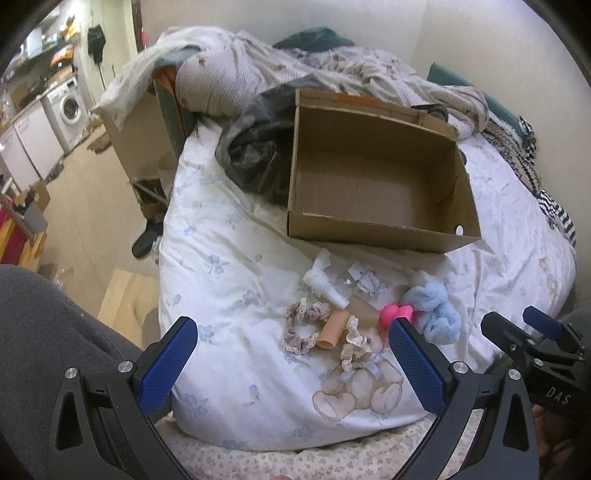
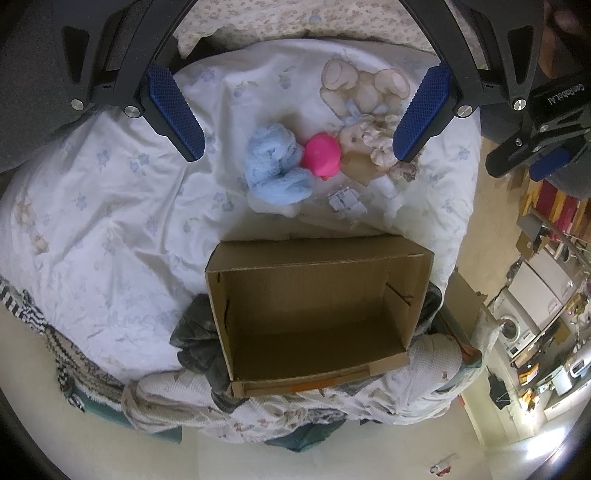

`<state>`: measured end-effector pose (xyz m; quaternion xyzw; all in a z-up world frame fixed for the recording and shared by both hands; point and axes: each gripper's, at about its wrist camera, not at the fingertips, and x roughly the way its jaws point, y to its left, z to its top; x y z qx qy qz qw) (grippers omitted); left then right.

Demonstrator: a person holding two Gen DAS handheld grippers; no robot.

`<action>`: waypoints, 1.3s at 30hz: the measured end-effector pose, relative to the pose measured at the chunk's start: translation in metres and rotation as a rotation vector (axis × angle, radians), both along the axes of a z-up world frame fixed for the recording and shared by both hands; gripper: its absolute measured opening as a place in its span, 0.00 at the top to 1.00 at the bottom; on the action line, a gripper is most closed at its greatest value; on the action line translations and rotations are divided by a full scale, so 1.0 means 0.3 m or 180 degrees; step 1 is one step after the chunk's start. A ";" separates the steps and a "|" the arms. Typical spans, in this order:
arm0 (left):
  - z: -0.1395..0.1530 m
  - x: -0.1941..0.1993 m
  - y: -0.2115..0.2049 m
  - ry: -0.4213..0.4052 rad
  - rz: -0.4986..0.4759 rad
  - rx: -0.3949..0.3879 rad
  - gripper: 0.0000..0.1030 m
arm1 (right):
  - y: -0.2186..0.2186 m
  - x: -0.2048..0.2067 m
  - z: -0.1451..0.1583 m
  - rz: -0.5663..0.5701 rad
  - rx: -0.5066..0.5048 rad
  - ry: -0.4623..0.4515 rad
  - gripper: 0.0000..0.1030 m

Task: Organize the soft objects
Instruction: 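Grasp the lace scrunchie with the left tool while the right tool grasps the blue plush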

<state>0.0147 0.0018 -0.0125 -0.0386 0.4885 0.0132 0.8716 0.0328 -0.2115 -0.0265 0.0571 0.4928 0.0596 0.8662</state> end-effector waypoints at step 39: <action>-0.430 0.378 0.051 0.1665 0.0221 -0.0784 0.92 | -0.094 0.353 -0.358 0.0069 0.0599 0.1530 0.21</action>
